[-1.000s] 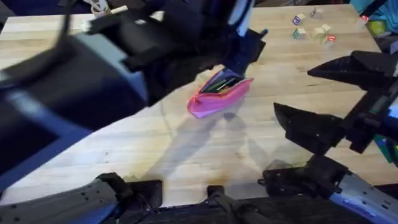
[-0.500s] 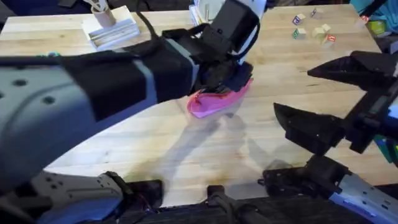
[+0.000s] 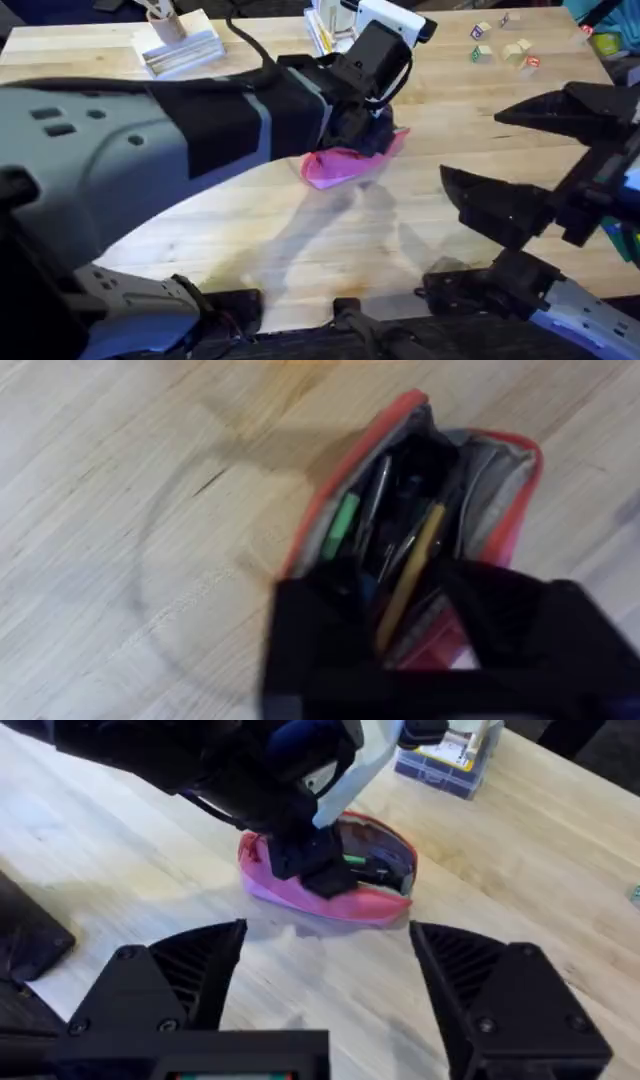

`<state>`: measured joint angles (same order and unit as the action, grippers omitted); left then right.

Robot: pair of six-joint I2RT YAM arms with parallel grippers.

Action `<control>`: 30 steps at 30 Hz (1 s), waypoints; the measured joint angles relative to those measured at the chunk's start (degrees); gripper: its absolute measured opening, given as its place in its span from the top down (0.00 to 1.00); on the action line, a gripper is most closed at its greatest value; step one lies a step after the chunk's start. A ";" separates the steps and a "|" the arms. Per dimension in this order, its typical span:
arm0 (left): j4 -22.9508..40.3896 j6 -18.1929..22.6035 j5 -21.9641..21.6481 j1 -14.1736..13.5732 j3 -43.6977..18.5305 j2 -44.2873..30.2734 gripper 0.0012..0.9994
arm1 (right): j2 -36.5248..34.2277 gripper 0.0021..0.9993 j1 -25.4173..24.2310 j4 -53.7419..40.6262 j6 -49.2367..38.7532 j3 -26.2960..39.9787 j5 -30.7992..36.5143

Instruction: Unzip the bag, pick up the pens from the table one at a time and place them inside, then zip the bag closed.

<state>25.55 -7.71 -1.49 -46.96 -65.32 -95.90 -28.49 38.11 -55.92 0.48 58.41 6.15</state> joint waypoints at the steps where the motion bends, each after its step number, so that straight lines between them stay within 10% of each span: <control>1: -0.01 -0.01 -0.06 0.00 0.00 0.00 0.44 | 0.00 0.00 0.00 0.00 0.01 0.00 0.00; 2: 0.03 -0.18 -0.20 0.02 0.00 0.00 0.04 | 0.00 0.00 0.00 0.00 0.01 0.00 0.00; 3: 0.08 -0.21 -0.30 0.02 0.00 0.00 0.02 | 0.00 0.00 0.00 0.00 -0.01 0.00 0.00; 18: 13.86 0.59 -0.49 6.91 -1.03 25.09 0.01 | 0.00 0.00 0.00 0.00 -0.01 -0.02 0.00; 30: 31.50 11.67 -0.97 15.56 -1.03 31.91 0.01 | 0.00 0.00 0.00 0.02 0.01 0.00 0.01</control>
<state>57.05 3.95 -2.46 -31.40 -66.35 -63.99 -28.49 38.11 -55.91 0.49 58.41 6.16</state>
